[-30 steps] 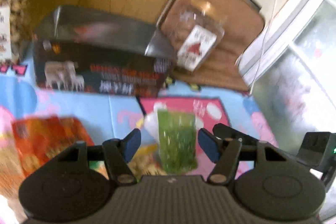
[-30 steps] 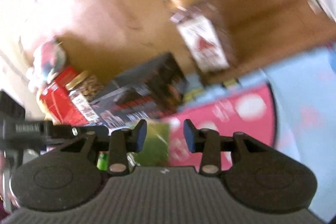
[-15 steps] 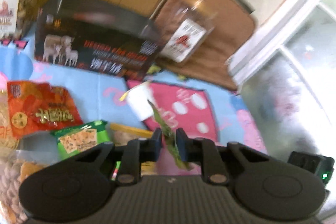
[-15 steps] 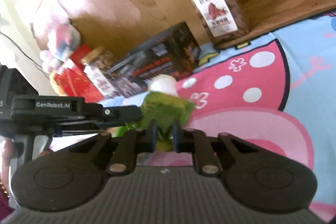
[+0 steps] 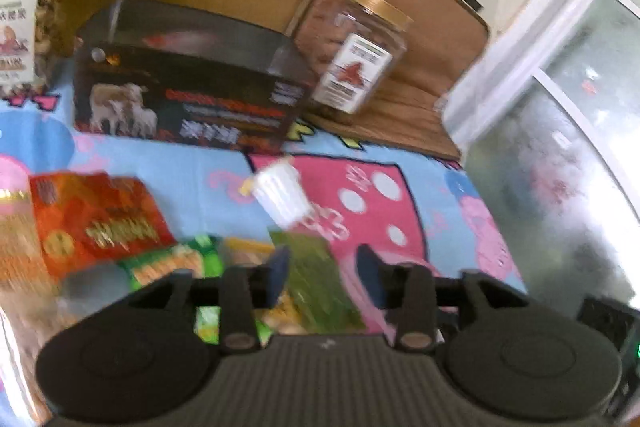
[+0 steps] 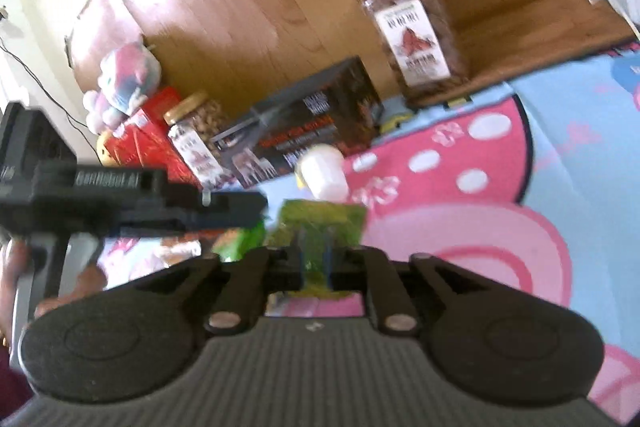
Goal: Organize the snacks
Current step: 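Grasp the green pouch with the left gripper, then lower the green pouch into the silver tin and release it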
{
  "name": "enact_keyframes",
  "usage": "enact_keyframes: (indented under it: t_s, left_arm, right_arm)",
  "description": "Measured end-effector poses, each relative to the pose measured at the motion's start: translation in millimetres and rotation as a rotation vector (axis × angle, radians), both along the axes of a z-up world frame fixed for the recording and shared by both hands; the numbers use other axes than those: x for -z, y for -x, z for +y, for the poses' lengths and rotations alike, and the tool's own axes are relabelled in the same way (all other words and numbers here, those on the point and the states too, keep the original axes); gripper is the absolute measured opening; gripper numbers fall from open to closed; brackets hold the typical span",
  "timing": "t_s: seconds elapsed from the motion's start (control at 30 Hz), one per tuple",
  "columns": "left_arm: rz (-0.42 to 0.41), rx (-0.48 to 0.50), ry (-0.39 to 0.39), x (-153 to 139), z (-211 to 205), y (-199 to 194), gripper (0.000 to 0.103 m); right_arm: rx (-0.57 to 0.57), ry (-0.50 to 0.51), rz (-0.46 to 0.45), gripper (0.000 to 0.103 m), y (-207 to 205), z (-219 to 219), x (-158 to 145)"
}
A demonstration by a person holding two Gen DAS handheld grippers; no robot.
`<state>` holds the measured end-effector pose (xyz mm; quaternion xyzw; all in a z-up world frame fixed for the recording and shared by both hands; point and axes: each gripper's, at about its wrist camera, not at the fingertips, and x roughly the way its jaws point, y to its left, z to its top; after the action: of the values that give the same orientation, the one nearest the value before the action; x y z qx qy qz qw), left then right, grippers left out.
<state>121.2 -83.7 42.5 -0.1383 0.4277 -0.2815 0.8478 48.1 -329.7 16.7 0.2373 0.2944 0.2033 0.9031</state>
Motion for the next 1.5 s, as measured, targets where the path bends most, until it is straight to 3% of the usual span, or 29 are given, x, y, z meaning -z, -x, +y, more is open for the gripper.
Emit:
enact_keyframes:
  t_s: [0.03, 0.07, 0.2, 0.27, 0.4, 0.53, 0.6, 0.63, 0.67, 0.83, 0.97, 1.17, 1.23, 1.4, 1.5]
  left_arm:
    - [0.007, -0.007, -0.006, 1, 0, -5, 0.059]
    - [0.021, -0.010, -0.008, 2, 1, -10, 0.061]
    - [0.101, 0.035, 0.019, 13, -4, -14, 0.061]
    - [0.096, 0.049, 0.006, 17, -11, -11, 0.061]
    - [0.075, 0.060, 0.008, 14, -17, -7, 0.050]
    - [0.052, 0.123, 0.027, 4, -27, -1, 0.049]
    - [0.039, 0.124, -0.010, 7, -33, 0, 0.049]
    - [0.040, 0.118, -0.026, 11, -35, -1, 0.049]
    - [0.047, 0.103, -0.036, 17, -34, -2, 0.042]
    - [0.096, 0.054, 0.058, 22, -9, -5, 0.036]
    - [0.016, 0.009, 0.116, -10, 17, -6, 0.036]
    - [-0.117, -0.086, 0.117, -61, 53, -53, 0.036]
    - [-0.125, -0.117, 0.117, -67, 62, -80, 0.037]
    - [-0.083, -0.174, 0.095, -51, 66, -137, 0.036]
    - [-0.049, -0.170, 0.059, -33, 55, -154, 0.036]
  right_arm:
    - [0.004, -0.005, 0.011, 0.034, 0, -2, 3]
    - [0.009, -0.004, 0.016, 0.047, 0, -3, 4]
    - [0.001, 0.076, 0.028, 0.051, -8, 5, 7]
    - [-0.039, 0.121, 0.041, 0.062, -14, 13, 12]
    - [-0.069, 0.258, -0.024, 0.066, -12, 37, 11]
    - [-0.084, 0.261, -0.045, 0.066, -8, 38, 14]
    - [-0.075, 0.264, -0.049, 0.065, -7, 38, 14]
    - [-0.074, 0.263, -0.054, 0.062, -6, 38, 14]
    - [-0.073, 0.266, -0.058, 0.050, -5, 37, 14]
    - [-0.072, 0.186, -0.057, 0.035, 1, 36, 12]
    - [-0.106, 0.099, -0.095, 0.028, -10, 41, -14]
    - [-0.201, 0.110, -0.207, 0.028, -78, 74, -61]
    - [-0.218, 0.118, -0.216, 0.028, -108, 83, -69]
    - [-0.226, 0.143, -0.170, 0.028, -176, 108, -66]
    - [-0.189, 0.219, -0.150, 0.027, -195, 114, -57]
